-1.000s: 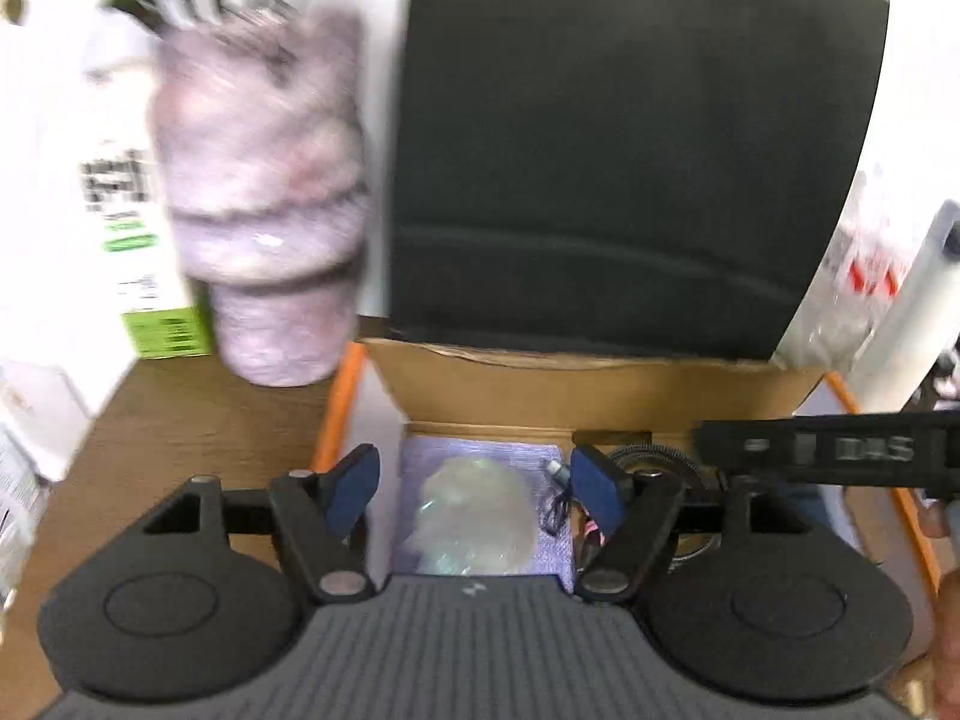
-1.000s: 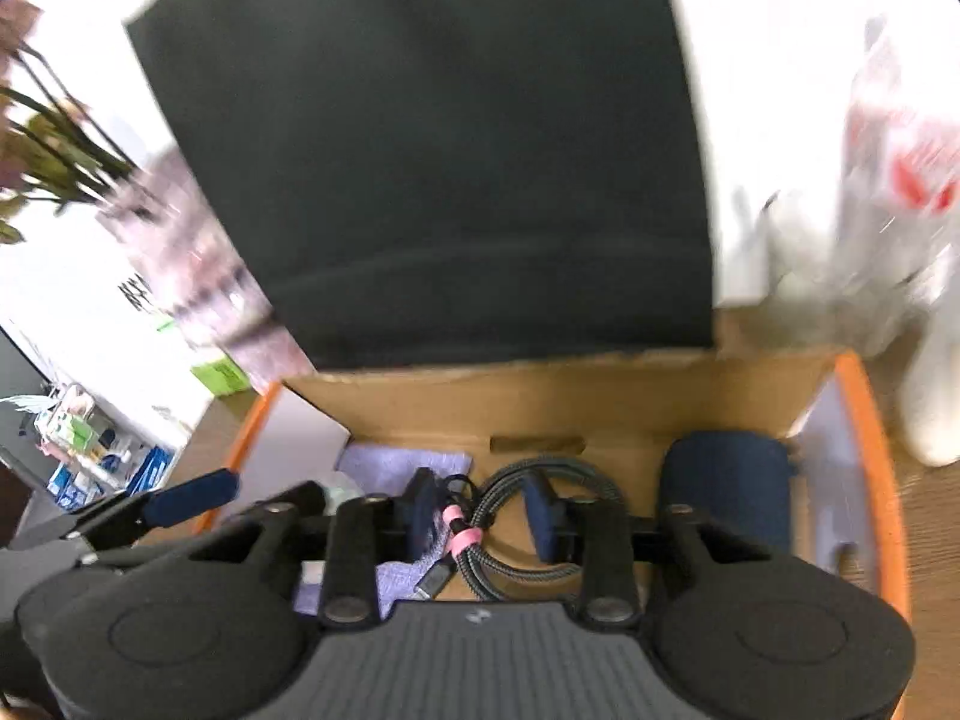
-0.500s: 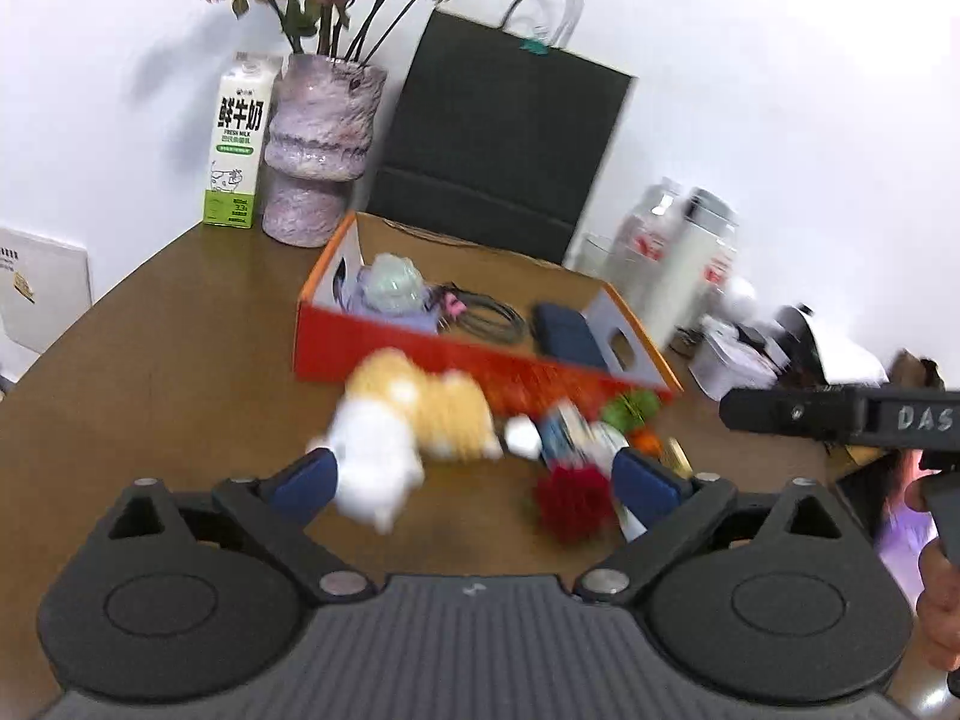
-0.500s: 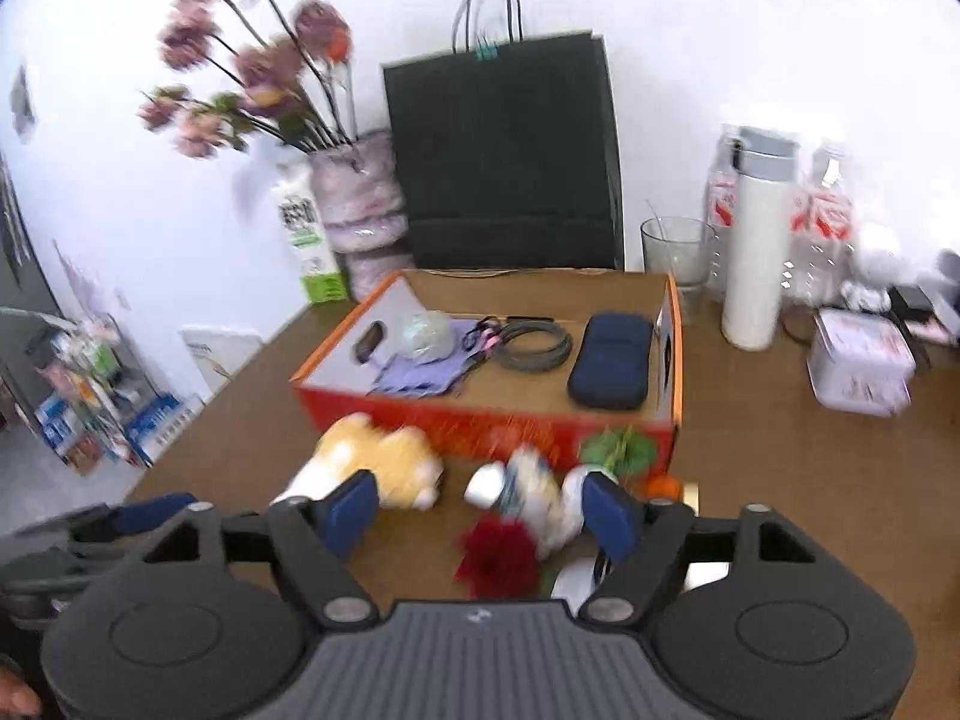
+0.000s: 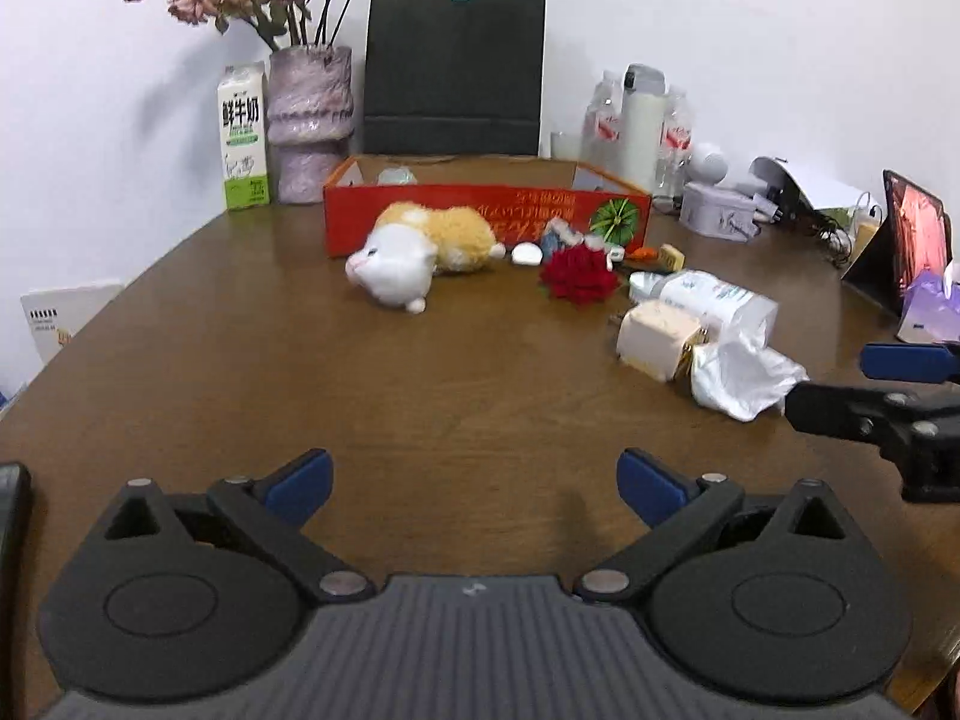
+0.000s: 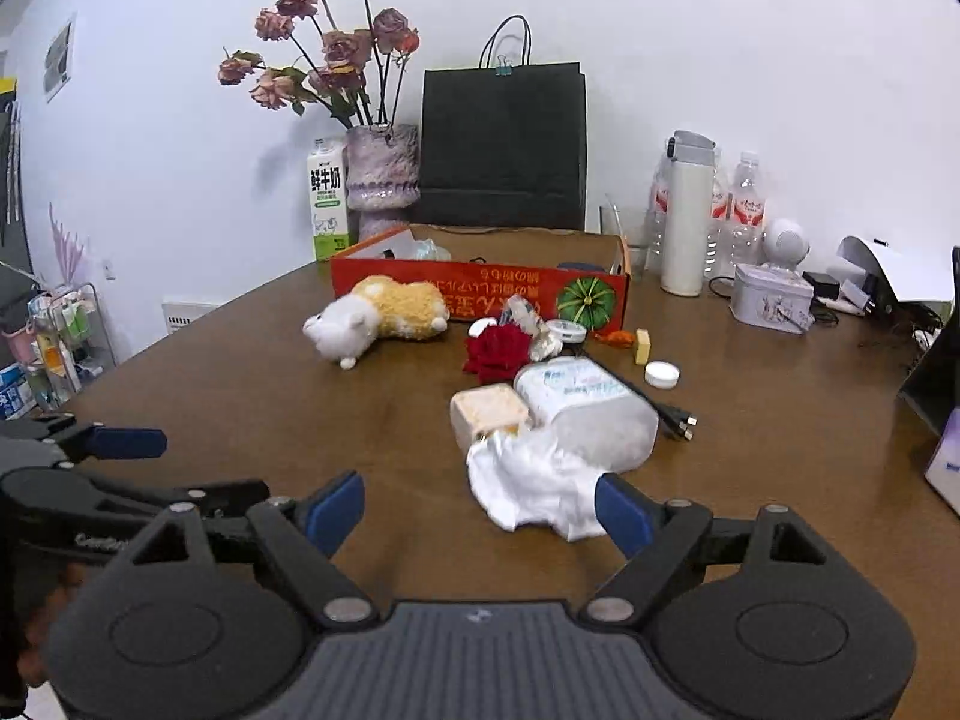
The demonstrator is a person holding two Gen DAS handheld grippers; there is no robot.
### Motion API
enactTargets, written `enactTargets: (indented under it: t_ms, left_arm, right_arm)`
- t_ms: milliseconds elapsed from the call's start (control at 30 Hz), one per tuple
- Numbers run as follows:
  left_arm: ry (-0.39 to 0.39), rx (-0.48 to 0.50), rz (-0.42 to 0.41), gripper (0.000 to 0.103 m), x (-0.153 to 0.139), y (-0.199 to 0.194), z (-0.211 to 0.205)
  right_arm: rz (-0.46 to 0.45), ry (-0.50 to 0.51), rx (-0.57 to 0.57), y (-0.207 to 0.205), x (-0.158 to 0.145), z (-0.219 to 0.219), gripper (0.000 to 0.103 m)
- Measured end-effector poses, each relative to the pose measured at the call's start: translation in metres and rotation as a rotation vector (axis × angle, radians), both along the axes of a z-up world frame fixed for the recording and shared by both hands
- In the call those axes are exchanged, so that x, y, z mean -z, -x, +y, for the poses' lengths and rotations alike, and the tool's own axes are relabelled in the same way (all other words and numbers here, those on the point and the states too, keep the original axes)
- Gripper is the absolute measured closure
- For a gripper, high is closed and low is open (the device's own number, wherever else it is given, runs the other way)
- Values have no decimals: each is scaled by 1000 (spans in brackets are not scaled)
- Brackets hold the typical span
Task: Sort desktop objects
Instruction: 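Move both open tools back toward the remaining objects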
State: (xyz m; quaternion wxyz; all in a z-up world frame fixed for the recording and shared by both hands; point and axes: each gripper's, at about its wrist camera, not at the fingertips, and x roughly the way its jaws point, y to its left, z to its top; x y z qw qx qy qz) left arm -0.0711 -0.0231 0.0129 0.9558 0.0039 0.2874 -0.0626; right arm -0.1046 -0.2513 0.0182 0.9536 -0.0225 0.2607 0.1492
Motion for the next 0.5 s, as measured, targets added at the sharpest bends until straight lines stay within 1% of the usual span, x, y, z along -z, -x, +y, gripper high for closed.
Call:
enactTargets:
  t_ms: [100, 167, 233, 300, 433, 500]
  left_arm:
    - [-18, -25, -11, 0, 2, -2, 0]
    - [-38, -21, -24, 0, 2, -1, 0]
    - [-39, -19, -21, 0, 2, -2, 1]
    - [-21, -6, -11, 0, 2, -5, 2]
    - [-18, 32, -19, 0, -2, -16, -4]
    - [-17, 71, -26, 0, -6, -26, -11]
  right_arm:
    - [-11, 32, 46, -2, 6, -1, 15]
    - [-4, 18, 66, -6, 9, -3, 15]
    - [2, -13, 72, -12, 11, -8, 15]
    - [4, -13, 67, -16, 12, -9, 16]
    - [-2, 42, 86, -34, 10, -7, 19]
    - [27, 53, 76, -49, 12, -8, 20]
